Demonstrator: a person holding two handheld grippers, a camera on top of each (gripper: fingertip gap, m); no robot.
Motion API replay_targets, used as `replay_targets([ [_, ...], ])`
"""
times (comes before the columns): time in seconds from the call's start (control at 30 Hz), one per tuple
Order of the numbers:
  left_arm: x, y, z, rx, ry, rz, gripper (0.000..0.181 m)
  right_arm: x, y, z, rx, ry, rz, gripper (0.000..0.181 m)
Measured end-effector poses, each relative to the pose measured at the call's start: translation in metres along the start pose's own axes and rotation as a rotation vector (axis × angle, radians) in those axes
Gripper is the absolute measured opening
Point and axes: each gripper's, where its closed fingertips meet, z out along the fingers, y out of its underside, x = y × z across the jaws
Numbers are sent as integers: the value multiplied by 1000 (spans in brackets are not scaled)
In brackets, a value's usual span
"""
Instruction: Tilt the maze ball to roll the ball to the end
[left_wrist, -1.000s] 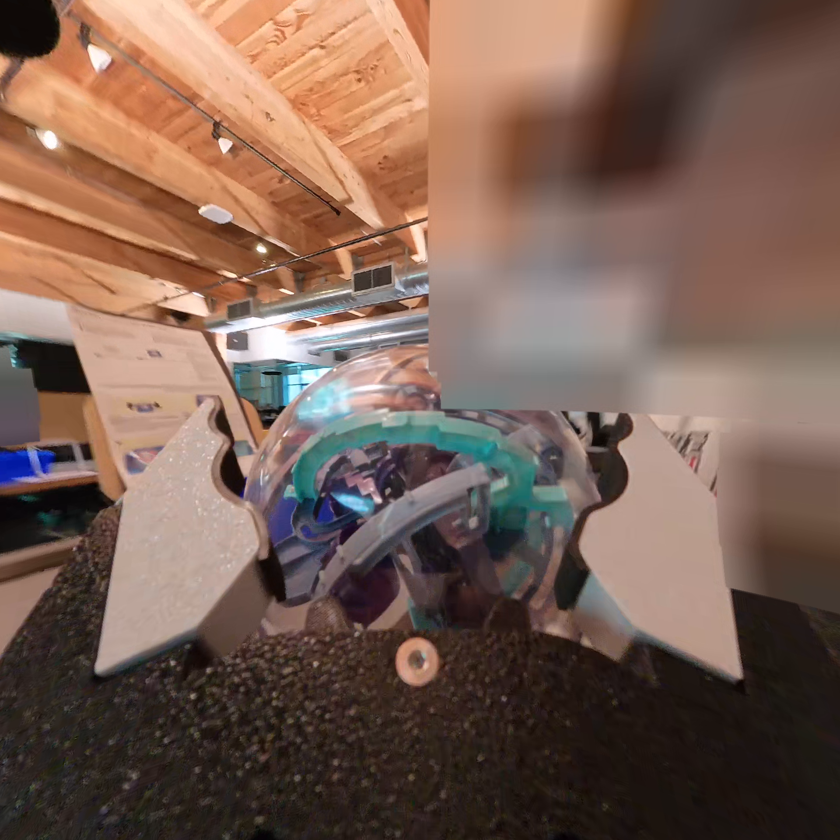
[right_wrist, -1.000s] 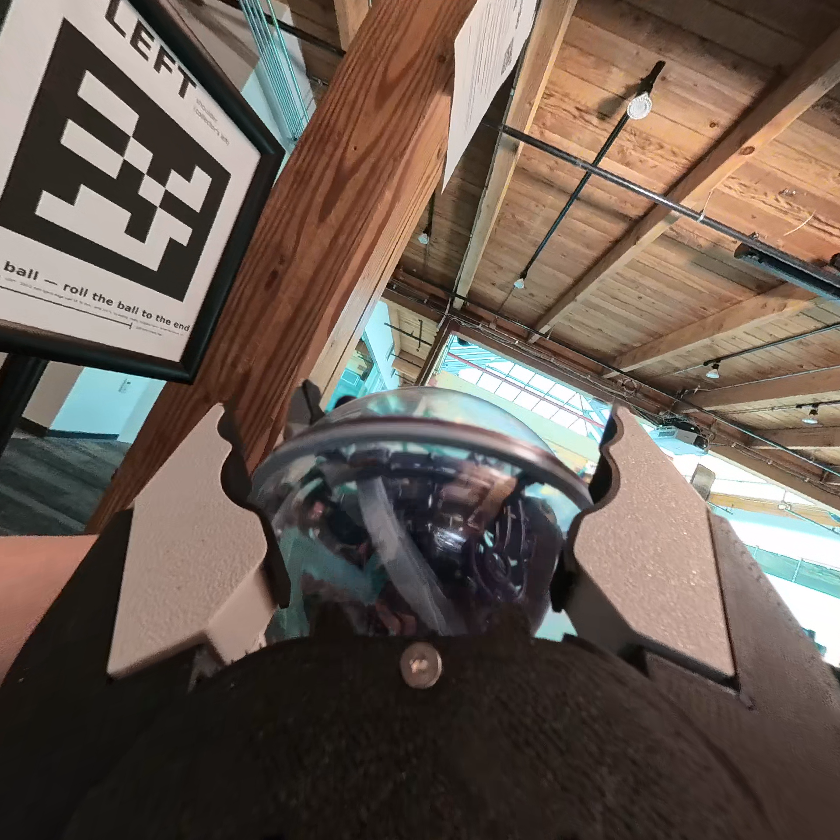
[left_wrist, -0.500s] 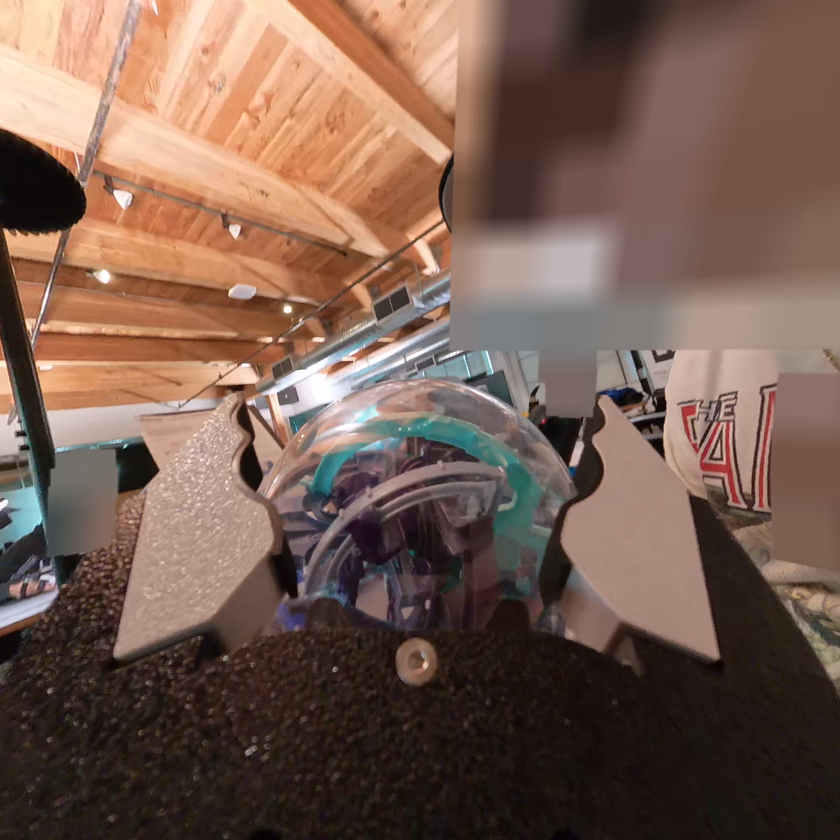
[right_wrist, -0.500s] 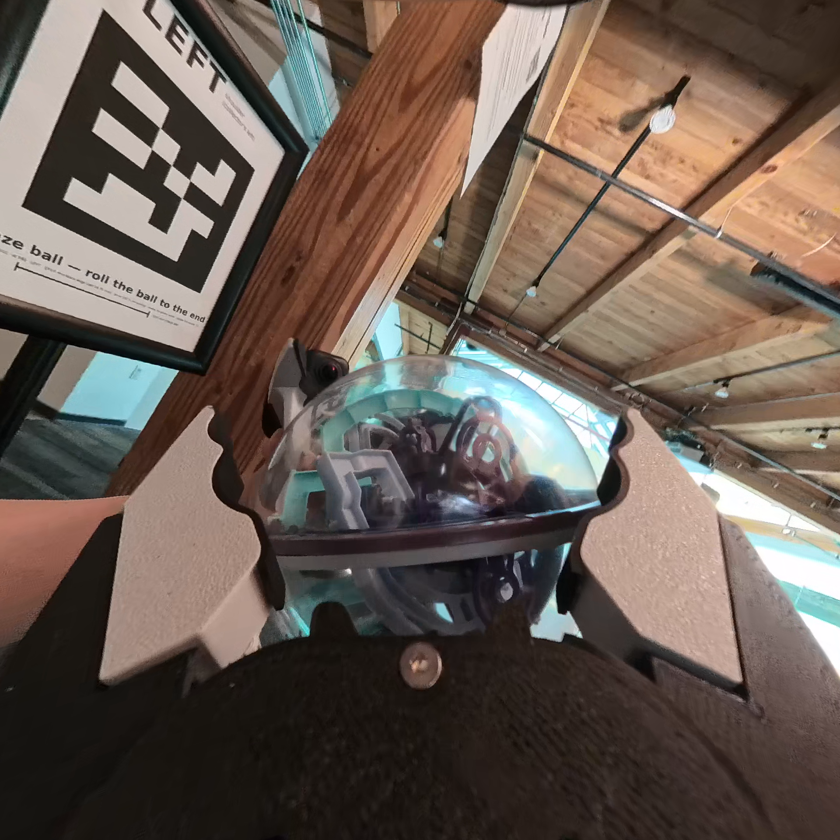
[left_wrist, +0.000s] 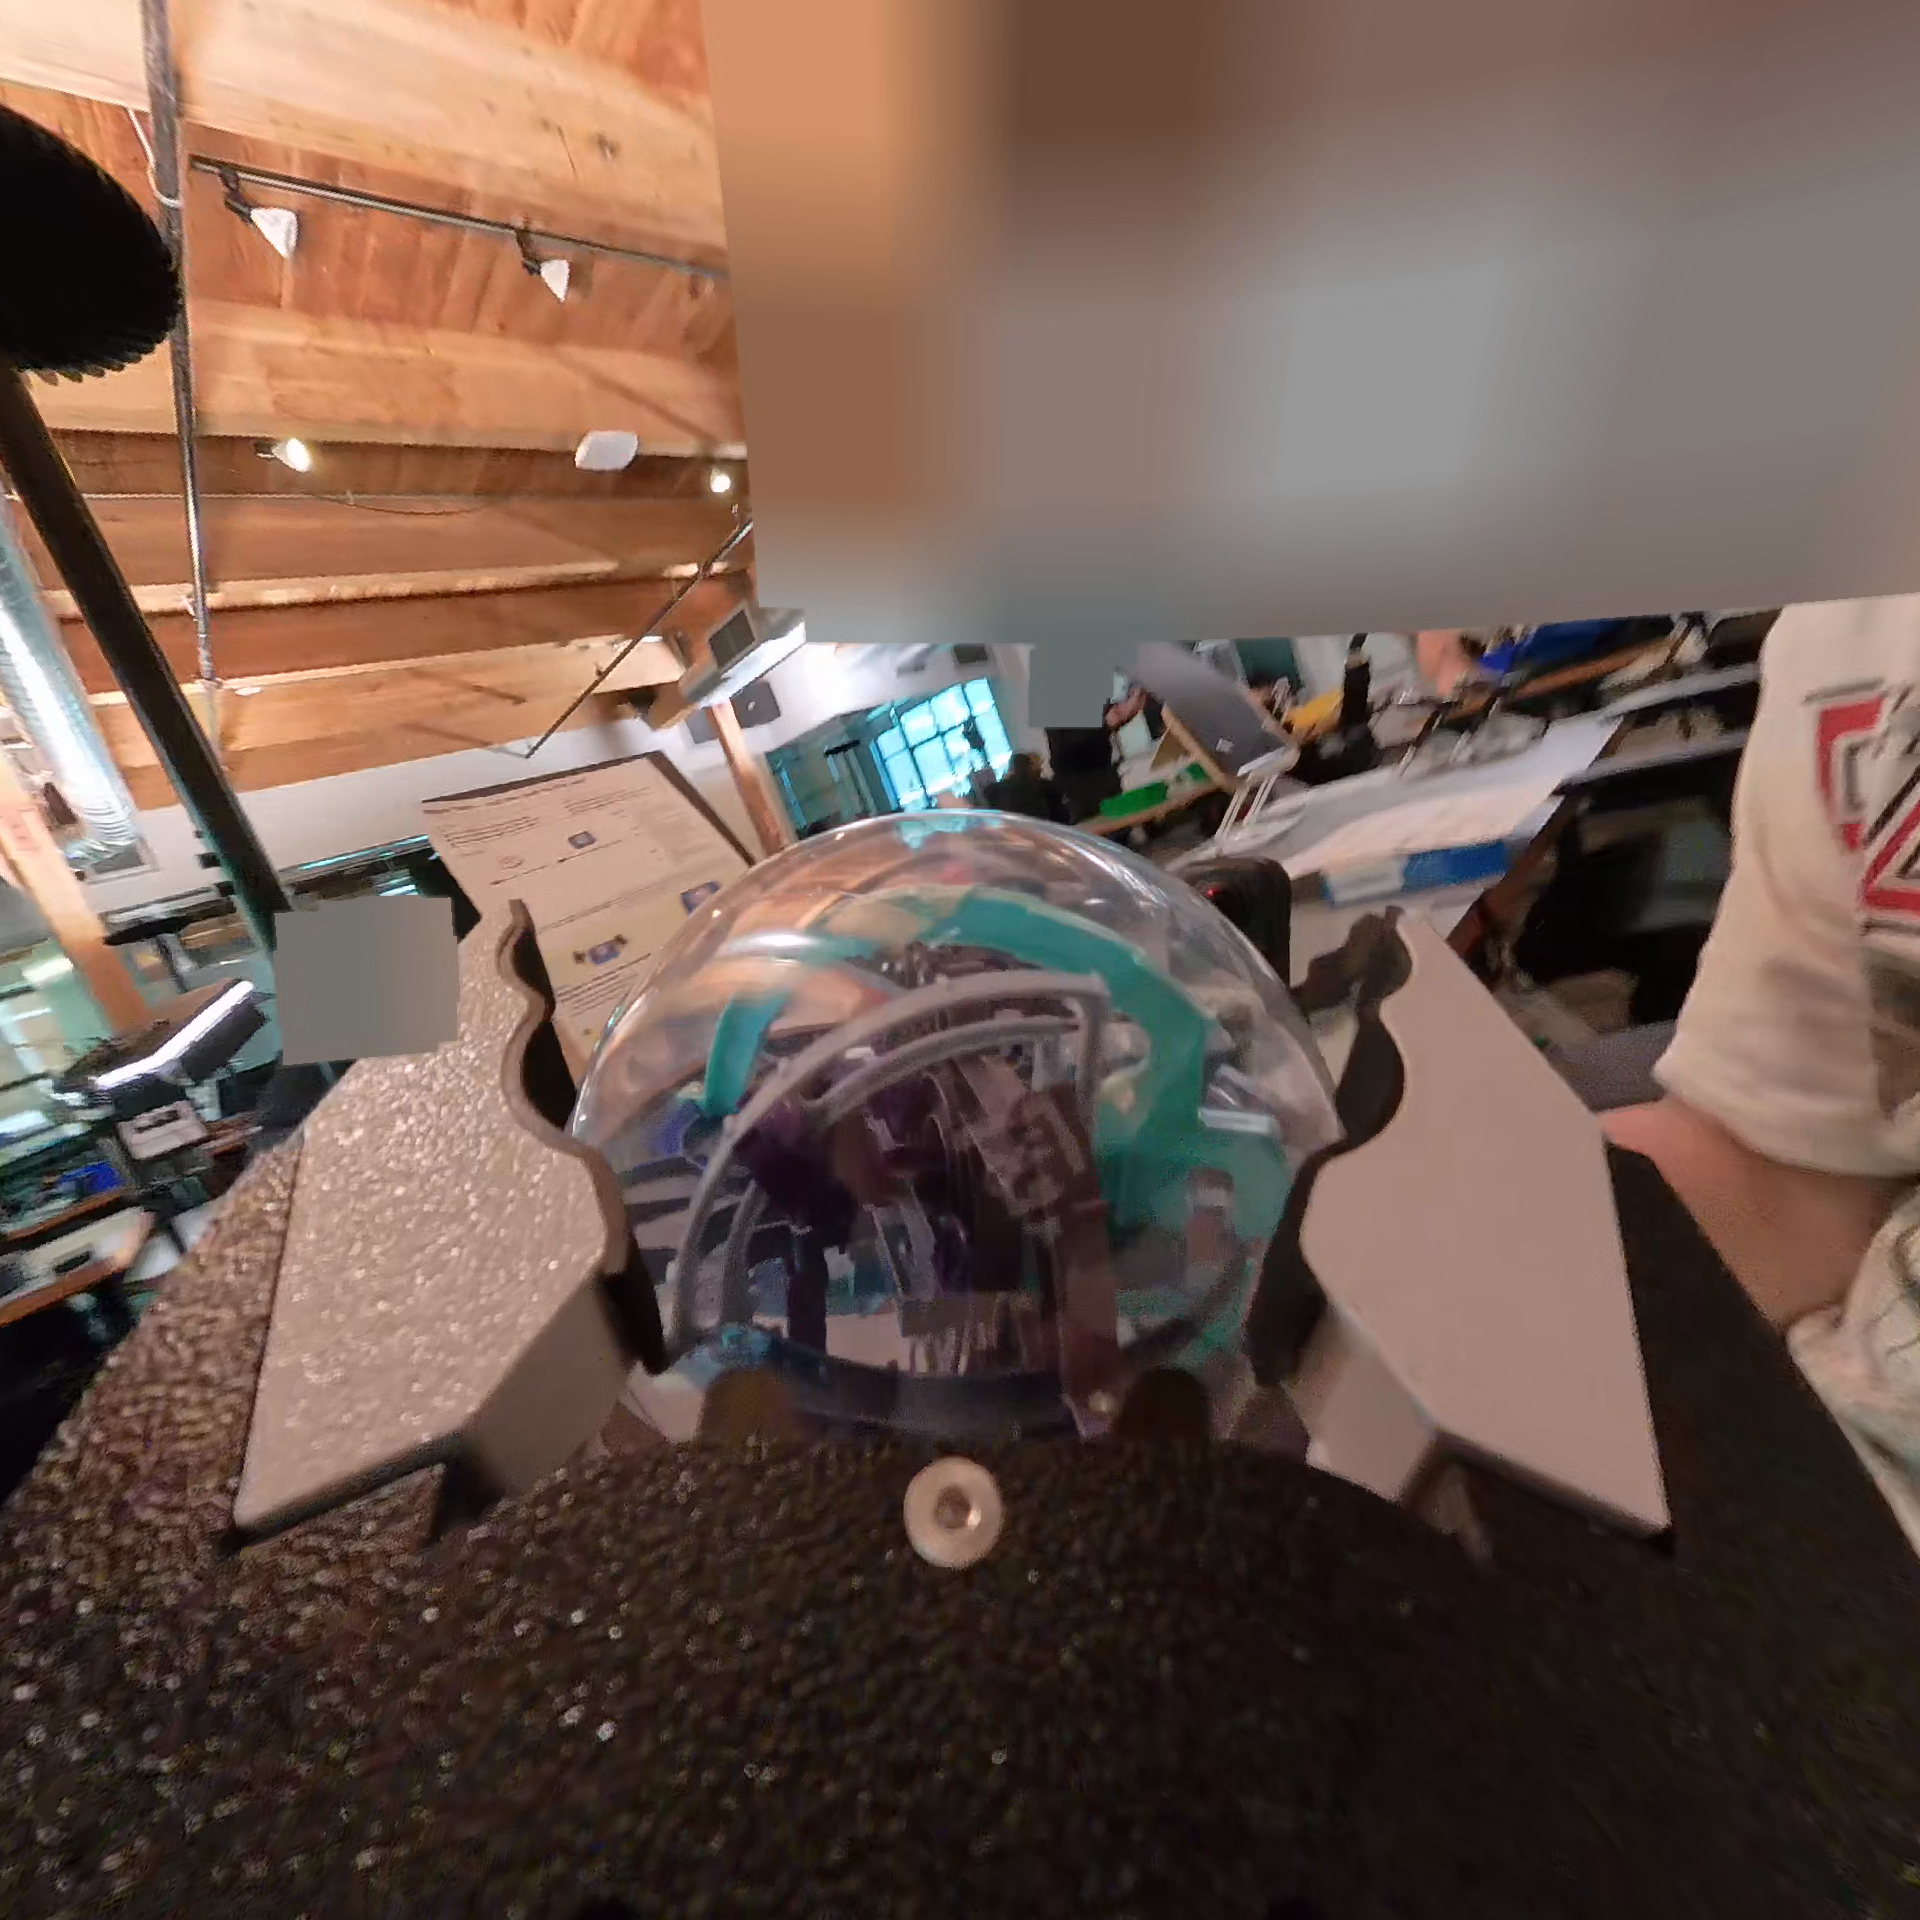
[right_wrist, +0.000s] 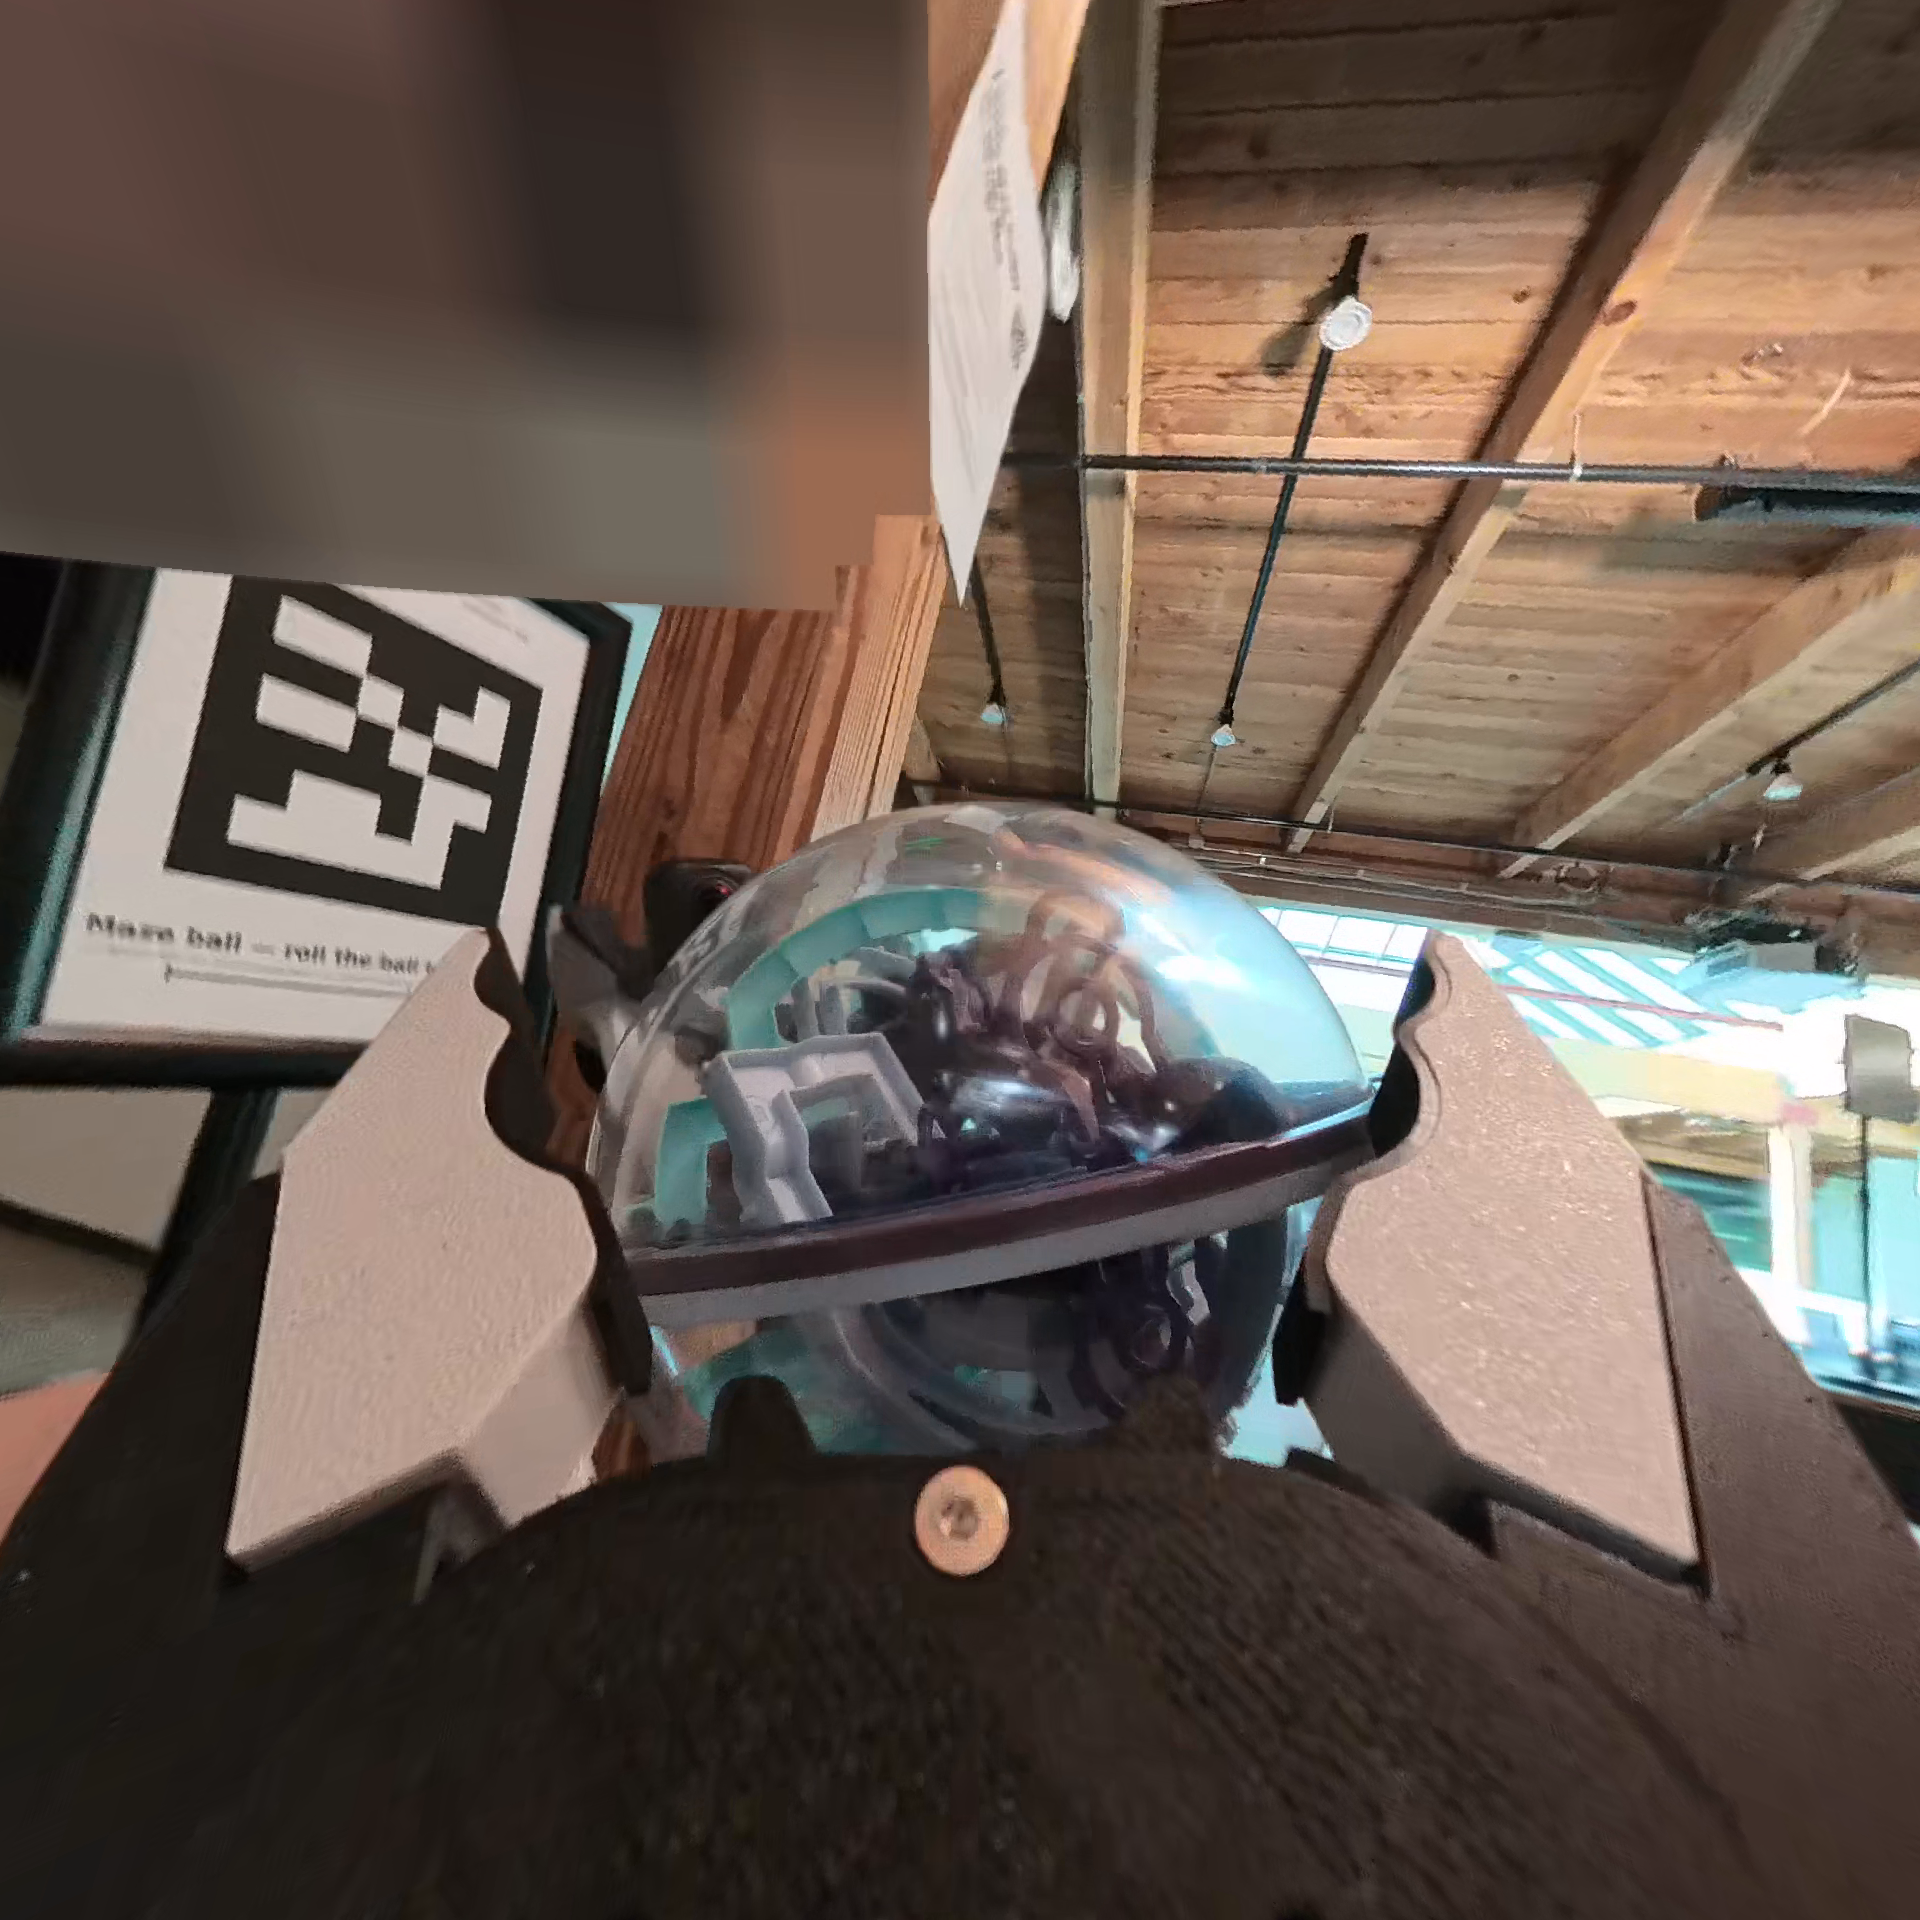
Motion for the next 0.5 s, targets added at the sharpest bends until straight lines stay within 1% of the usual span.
replay_targets([
  [0.03,1,1,3,-19,-9,24,147,4,-1,-2,21,5,36,158],
  [0.13,2,-4,9,-17,-22,60,144,12,-6,-8,78,10,130,158],
  [0.2,5,-8,14,-17,-25,107,142,17,-2,-11,74,16,171,157],
  [0.3,14,-4,20,-74,-9,205,141,24,3,-15,92,48,244,157],
  [0.33,15,-3,21,-81,-4,212,141,26,2,-16,103,61,242,152],
  [0.5,14,-7,17,-63,-2,210,141,24,1,-12,94,59,229,152],
])
